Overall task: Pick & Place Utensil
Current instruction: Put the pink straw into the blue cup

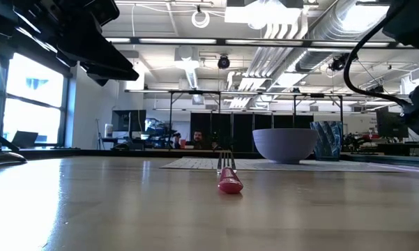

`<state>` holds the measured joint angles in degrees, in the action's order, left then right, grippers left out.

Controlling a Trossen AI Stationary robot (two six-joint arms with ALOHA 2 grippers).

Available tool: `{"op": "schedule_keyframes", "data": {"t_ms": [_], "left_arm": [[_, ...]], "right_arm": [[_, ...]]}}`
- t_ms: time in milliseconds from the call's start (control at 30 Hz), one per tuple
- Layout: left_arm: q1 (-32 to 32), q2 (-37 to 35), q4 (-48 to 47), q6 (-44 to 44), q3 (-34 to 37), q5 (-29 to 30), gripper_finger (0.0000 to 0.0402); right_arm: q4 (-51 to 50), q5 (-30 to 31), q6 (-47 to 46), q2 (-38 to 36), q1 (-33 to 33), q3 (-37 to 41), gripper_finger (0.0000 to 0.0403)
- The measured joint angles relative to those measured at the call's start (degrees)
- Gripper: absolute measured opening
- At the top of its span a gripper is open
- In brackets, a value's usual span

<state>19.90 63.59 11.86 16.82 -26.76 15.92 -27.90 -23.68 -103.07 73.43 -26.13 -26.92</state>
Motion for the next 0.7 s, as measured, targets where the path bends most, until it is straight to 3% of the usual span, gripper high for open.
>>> {"op": "schedule_keyframes", "data": {"t_ms": [200,500,700], "left_arm": [[0.0,0.0,0.0,0.0,0.0,0.0,0.0129],[0.0,0.0,0.0,0.0,0.0,0.0,0.0129],[-0.01,0.0,0.0,0.0,0.0,0.0,0.0129]], "right_arm": [[-0.11,3.37,3.13,0.0,2.55,0.02,0.0115],[-3.62,5.94,9.05,-0.02,8.97,-0.29,0.0118],[-16.26,13.05,15.07,0.0,10.99,-5.91,0.0119]]}}
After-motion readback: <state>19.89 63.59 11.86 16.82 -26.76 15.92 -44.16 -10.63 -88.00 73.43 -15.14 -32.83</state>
